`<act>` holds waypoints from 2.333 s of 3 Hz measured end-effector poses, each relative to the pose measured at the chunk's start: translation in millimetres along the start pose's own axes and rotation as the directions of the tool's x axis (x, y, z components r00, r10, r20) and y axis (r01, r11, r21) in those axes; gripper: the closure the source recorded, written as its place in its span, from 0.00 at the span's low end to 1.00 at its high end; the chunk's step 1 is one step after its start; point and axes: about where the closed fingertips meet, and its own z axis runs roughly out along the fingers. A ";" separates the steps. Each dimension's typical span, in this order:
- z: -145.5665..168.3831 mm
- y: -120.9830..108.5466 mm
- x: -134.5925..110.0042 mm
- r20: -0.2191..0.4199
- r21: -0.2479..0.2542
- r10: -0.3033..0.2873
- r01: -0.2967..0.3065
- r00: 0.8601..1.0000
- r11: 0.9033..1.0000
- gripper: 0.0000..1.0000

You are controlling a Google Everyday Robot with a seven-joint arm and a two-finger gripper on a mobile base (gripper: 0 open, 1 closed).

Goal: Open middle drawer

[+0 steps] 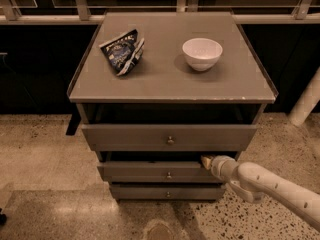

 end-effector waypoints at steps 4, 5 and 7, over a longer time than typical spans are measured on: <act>-18.2 22.8 20.2 -0.140 -0.056 0.017 -0.025 0.990 0.998 1.00; -18.2 22.8 20.2 -0.140 -0.056 0.017 -0.025 0.990 0.998 1.00; -30.2 35.8 30.0 -0.234 -0.164 -0.124 0.086 0.964 0.983 1.00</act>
Offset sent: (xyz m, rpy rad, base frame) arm -0.1342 0.0215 -0.0316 0.0305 0.4926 0.1131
